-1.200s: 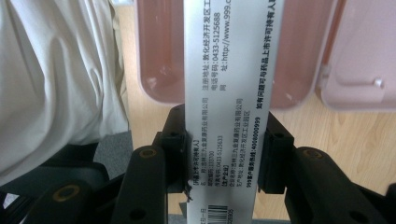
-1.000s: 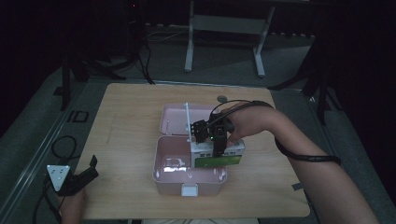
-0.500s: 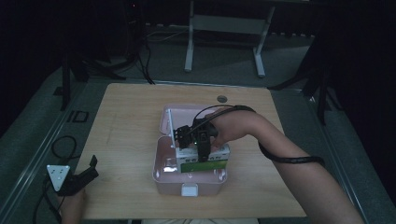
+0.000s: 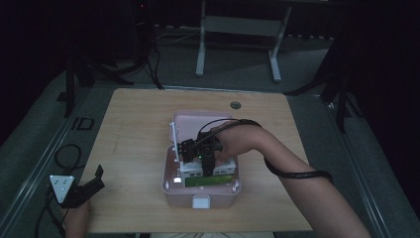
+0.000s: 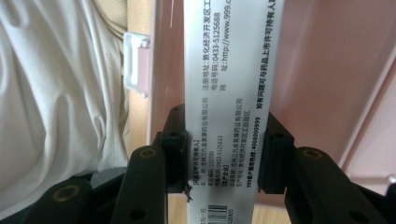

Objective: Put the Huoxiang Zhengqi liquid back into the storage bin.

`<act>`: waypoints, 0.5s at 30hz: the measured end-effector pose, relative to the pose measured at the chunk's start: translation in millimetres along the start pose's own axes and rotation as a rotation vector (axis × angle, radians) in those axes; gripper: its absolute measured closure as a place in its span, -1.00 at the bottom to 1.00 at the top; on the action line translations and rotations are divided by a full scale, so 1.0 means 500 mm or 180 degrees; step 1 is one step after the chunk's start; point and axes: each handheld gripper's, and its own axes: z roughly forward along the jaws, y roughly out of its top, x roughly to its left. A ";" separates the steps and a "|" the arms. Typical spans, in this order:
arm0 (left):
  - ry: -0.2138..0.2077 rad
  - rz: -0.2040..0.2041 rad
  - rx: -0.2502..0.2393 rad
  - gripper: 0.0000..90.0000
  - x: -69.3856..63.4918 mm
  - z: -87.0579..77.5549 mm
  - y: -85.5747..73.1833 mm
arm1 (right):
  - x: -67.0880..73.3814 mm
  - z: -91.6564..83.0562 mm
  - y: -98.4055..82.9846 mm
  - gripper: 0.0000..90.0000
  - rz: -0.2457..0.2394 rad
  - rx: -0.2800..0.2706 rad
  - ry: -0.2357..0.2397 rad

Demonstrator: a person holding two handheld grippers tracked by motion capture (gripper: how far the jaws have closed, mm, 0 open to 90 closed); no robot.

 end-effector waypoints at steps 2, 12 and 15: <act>0.0000 0.0000 -0.0004 -0.95 0.000 -0.001 0.000 | 0.000 0.017 0.000 0.37 -0.0031 -0.0003 0.0061; 0.0001 0.0009 -0.0002 -0.95 0.000 0.000 0.000 | -0.014 0.102 -0.007 0.37 0.0082 0.0052 0.0139; 0.0002 0.0007 -0.0005 -0.95 0.000 0.000 0.000 | -0.015 0.122 -0.007 0.37 0.0086 0.0029 0.0184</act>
